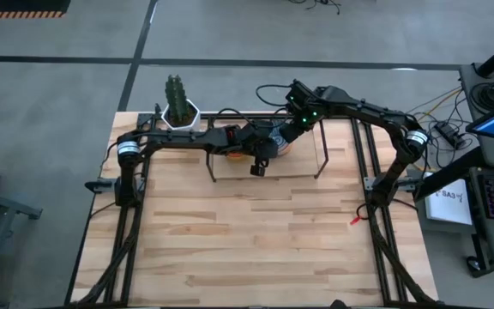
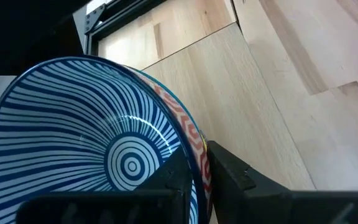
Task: Place and stack bowls onto a shelf
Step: Adjust the right pattern bowls
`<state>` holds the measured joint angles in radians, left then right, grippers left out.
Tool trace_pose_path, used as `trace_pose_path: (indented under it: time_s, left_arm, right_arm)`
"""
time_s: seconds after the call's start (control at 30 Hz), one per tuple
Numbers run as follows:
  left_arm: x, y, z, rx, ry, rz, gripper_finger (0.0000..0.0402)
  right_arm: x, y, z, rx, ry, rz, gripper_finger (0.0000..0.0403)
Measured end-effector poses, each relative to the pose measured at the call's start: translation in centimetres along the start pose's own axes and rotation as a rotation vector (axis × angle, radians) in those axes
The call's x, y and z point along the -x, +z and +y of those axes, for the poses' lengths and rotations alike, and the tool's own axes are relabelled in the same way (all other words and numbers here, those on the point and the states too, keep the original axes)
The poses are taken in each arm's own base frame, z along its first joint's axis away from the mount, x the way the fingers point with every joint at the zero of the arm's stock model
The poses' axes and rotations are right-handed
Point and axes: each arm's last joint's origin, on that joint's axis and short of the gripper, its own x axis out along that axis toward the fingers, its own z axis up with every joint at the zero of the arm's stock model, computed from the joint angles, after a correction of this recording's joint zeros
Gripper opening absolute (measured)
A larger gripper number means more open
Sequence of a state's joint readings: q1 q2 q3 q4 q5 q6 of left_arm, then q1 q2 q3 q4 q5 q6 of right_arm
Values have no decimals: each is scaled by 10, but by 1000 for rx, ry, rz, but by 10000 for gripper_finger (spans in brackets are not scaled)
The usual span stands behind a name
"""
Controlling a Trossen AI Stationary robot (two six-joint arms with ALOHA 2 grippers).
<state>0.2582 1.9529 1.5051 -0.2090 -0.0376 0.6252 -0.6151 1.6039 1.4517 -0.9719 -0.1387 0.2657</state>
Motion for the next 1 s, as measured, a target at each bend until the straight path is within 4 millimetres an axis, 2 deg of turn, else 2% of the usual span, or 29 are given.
trace_pose_path:
  time_s: [0.33,0.67,0.83,1.0]
  left_arm:
    - [11,12,9,-24,4,26,81]
    - [14,8,8,-29,-31,62,147]
    - [21,12,11,-18,-25,48,166]
    - [39,20,16,-1,-5,16,169]
  right_arm:
    - [0,-2,4,12,60,24,9]
    - [6,-3,2,1,31,7,9]
    - [17,-6,3,5,30,-23,9]
    - [39,-11,3,-3,2,-95,9]
